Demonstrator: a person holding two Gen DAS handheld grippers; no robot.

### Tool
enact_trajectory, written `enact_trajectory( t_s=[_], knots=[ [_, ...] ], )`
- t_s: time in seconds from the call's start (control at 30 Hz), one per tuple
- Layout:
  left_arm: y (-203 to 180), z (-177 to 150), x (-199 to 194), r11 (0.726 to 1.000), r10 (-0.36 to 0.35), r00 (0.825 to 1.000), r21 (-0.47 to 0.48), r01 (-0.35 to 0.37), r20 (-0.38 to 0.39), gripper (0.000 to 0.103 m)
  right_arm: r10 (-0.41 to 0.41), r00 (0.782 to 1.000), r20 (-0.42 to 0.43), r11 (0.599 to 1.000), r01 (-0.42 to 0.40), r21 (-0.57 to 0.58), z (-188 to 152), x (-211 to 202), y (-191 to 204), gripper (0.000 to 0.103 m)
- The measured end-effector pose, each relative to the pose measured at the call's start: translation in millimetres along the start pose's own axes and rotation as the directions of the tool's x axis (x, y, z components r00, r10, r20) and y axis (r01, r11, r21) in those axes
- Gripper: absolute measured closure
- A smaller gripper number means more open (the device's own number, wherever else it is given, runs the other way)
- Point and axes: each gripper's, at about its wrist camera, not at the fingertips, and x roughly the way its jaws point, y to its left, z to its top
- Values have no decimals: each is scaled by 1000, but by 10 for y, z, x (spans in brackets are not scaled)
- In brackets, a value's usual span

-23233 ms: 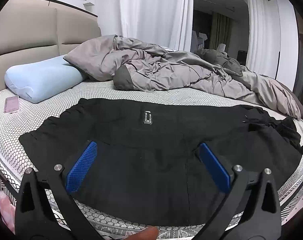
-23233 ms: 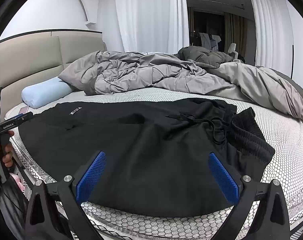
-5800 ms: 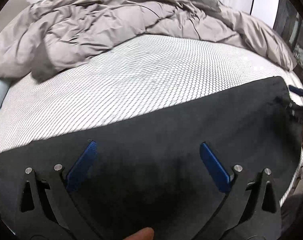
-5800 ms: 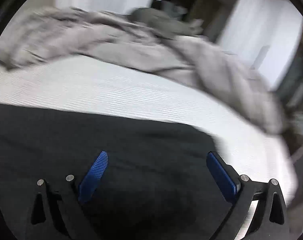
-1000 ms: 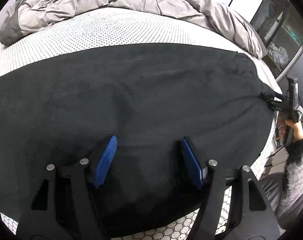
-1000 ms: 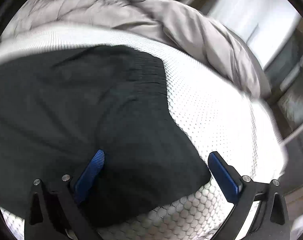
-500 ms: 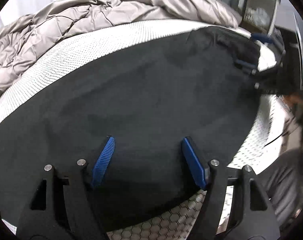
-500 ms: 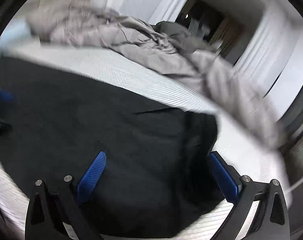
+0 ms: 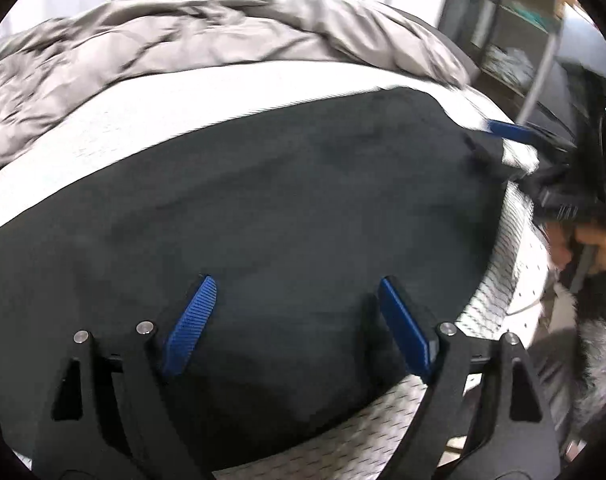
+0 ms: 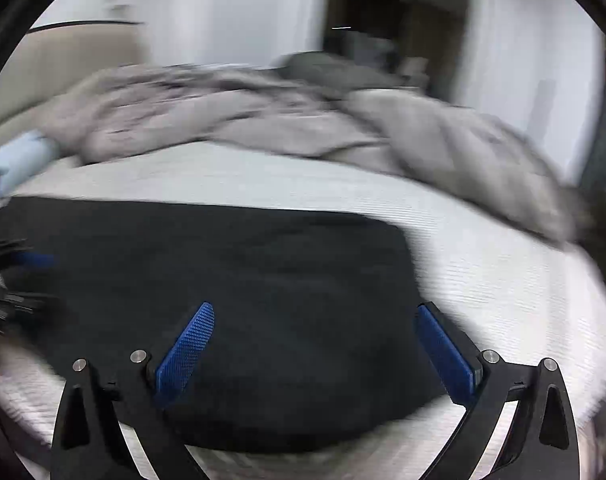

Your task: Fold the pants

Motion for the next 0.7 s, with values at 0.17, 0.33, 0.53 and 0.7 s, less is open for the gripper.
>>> enact_trajectory(
  t_s=[0.17, 0.33, 0.53, 0.7],
  knots=[
    [-83, -32, 234, 998, 12, 996, 63, -6, -94, 21, 149, 974, -171, 949, -189, -253, -146, 507, 815, 2],
    [256, -116, 123, 1000, 9, 996, -7, -10, -91, 21, 13, 983, -182, 991, -37, -126, -310, 456, 2, 3],
    [406, -178, 5, 999, 32, 995, -25, -35, -92, 21, -161, 963, -214, 962, 202, 186, -414, 432, -1156, 3],
    [468, 17, -305, 998, 65, 998, -22, -65, -6, 21, -283, 959, -32, 957, 284, 59, -18, 45, -772, 6]
  ],
)
